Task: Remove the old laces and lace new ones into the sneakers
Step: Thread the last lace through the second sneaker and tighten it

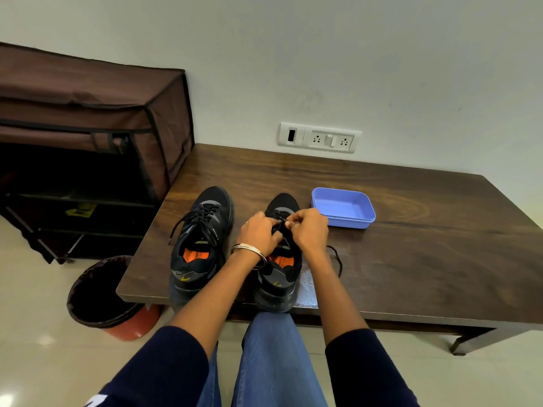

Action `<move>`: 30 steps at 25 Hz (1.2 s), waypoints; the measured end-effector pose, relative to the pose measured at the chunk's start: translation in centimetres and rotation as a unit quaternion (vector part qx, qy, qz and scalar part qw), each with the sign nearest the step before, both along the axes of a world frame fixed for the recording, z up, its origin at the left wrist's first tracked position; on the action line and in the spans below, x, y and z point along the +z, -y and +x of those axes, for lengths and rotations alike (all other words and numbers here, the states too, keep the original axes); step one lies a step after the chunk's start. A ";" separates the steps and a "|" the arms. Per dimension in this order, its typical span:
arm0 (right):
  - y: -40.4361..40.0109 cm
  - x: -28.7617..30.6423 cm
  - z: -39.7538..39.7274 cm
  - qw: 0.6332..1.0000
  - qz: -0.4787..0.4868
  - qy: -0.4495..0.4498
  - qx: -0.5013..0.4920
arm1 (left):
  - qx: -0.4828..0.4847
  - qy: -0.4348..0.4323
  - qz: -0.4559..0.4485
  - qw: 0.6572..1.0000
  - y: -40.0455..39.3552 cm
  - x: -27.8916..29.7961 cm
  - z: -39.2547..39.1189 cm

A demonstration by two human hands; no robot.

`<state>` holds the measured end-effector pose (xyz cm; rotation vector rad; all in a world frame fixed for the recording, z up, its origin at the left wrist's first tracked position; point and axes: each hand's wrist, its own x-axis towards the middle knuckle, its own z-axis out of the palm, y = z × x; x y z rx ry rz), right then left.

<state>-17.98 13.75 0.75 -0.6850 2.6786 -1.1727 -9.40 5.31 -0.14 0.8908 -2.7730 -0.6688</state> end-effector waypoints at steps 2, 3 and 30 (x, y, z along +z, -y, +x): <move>0.8 -0.3 0.4 0.998 0.060 -0.018 -0.003 | 0.018 -0.011 0.031 0.999 0.3 0.2 0.1; 1.3 -0.3 0.7 0.996 0.079 -0.029 -0.003 | 0.029 -0.020 0.051 0.998 0.5 0.3 0.1; 1.1 -2.6 0.6 0.997 0.027 -0.063 0.034 | -0.014 0.006 0.086 0.996 1.8 1.0 1.1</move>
